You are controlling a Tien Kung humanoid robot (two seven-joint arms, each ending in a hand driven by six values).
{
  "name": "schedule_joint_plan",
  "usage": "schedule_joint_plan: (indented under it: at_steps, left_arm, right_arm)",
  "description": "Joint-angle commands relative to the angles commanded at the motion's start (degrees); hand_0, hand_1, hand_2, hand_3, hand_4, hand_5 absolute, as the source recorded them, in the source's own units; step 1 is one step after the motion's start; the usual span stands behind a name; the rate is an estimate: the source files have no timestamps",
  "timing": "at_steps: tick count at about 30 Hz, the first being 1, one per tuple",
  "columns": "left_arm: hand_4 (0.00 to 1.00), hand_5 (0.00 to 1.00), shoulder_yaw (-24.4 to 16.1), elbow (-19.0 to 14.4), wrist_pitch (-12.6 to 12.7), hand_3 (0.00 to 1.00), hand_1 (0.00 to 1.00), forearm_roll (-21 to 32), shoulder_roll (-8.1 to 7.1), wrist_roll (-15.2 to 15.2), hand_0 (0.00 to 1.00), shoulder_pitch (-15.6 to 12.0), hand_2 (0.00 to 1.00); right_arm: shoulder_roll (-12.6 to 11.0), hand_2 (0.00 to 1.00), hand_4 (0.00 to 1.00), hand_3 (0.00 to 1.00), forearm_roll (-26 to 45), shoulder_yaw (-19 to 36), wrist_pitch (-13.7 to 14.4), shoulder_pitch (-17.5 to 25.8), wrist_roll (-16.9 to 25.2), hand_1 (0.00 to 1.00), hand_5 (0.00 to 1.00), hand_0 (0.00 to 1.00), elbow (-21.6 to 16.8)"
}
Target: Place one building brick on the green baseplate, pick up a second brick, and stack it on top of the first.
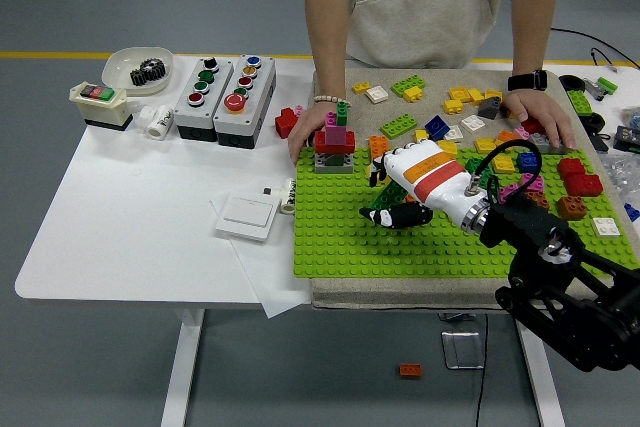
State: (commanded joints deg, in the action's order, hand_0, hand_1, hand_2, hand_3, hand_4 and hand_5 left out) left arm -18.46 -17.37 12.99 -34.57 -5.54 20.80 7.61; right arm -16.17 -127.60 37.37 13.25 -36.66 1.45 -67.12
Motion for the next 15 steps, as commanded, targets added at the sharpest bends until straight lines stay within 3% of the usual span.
schedule_joint_plan:
  at_steps: [9,13,15]
  left_arm:
    - [0.721,0.681,0.12,0.12,0.09,0.620,0.822,0.29,0.01,-0.14,0.831,-0.06,0.816]
    - [0.721,0.681,0.08,0.13,0.07,0.620,0.823,0.18,0.03,-0.11,0.829,-0.05,0.816]
    - [0.721,0.681,0.07,0.13,0.07,0.620,0.823,0.22,0.05,-0.12,0.829,-0.05,0.816]
  right_arm:
    - [-8.02,0.524,0.783,0.524,-1.88,-2.98,-1.02,1.43,0.07,0.323,0.491,0.166,-6.76]
    - [-9.98,0.524,0.784,0.527,-2.37,-3.98,-1.09,1.41,0.54,0.322,0.488,0.167,-8.68]
    - [-12.43,0.524,0.784,0.527,-2.40,-5.37,-1.40,1.13,1.34,0.322,0.488,0.167,-10.61]
